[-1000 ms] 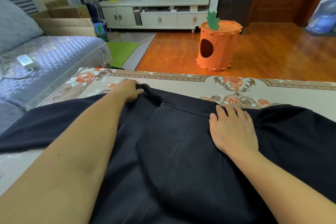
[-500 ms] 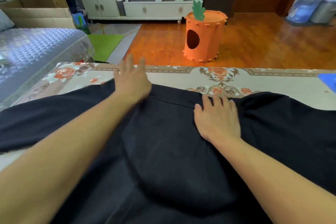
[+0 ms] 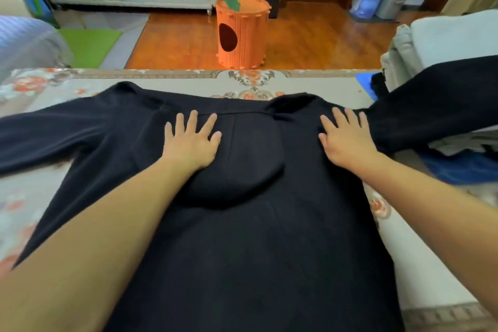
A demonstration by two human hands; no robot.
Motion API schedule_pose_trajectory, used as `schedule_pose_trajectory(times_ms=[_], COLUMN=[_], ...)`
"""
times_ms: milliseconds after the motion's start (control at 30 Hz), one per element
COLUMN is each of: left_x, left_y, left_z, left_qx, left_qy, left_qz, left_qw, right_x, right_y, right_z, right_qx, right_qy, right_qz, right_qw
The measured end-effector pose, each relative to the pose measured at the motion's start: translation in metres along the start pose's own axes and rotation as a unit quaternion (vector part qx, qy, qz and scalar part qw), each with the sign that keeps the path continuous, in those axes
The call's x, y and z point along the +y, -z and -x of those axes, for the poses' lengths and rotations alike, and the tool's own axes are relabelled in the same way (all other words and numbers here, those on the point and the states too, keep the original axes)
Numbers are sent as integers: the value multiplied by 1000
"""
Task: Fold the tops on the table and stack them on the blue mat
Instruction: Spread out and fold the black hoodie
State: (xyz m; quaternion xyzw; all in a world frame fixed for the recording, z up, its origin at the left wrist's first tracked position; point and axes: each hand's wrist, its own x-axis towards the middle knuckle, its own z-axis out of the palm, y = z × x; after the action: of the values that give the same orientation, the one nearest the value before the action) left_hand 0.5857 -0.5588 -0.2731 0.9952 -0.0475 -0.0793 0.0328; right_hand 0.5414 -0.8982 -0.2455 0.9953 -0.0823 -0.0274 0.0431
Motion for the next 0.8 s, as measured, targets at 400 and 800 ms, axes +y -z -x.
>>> schedule_pose_trajectory(times_ms=[400,800], left_x=[-149,-187], left_y=[2,-14], left_z=[210,256], left_qx=[125,150], left_qy=[288,157], left_qz=[40,14], left_qw=[949,976], right_x=[-9,10], right_y=[-20,-22], right_z=[152,161], right_qx=[96,72], right_qy=[-75,-100], right_qz=[-137,-132], right_qw=[983,984])
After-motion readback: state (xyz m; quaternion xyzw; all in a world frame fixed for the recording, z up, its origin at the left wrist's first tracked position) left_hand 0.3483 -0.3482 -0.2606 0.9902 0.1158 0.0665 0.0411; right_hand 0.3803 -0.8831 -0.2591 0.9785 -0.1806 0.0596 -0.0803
